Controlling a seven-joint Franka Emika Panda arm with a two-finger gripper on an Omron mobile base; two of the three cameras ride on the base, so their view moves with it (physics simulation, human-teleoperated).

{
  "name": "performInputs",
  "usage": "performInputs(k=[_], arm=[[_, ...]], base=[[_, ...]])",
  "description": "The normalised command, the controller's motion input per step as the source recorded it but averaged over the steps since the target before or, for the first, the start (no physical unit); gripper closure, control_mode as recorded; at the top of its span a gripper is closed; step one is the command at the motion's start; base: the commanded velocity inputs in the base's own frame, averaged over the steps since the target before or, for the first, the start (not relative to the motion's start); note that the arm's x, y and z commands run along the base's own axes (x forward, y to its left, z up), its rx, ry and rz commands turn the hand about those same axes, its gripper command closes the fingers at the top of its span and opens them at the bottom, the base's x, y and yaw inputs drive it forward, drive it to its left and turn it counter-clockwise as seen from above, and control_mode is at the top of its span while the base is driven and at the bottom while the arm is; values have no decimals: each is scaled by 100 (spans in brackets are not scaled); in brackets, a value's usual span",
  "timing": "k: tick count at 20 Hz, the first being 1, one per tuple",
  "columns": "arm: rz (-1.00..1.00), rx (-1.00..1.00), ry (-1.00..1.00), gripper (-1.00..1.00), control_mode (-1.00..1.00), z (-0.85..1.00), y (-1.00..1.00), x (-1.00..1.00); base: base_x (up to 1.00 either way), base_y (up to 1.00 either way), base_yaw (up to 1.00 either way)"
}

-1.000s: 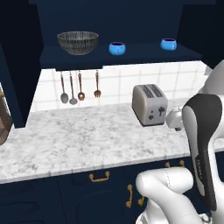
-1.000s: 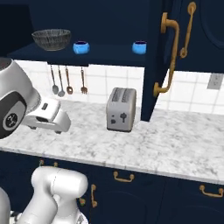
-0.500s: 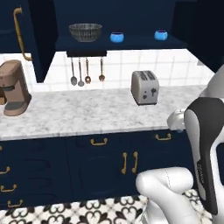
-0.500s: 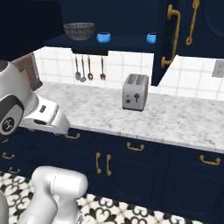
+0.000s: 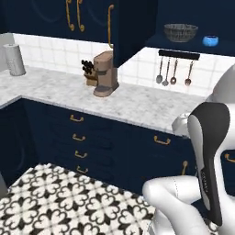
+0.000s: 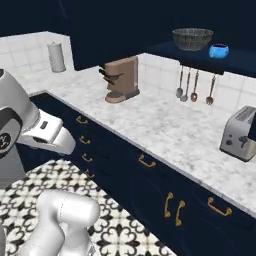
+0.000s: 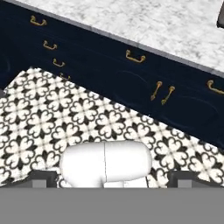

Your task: Gather all objects into one cabinet and sort the glasses and bowls to opposite sides.

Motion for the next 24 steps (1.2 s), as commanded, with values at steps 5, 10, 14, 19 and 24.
performInputs(k=[5,10,14,19,24], arm=[[0,0,0,-100,100,0,0,0],[0,0,0,-100,100,0,0,0],[0,0,0,-100,100,0,0,0],[0,0,0,-100,100,0,0,0],[0,0,0,-100,100,0,0,0]], base=[[-22,1,99],[-1,0,100],[0,-2,97],[28,6,33],[95,13,9]])
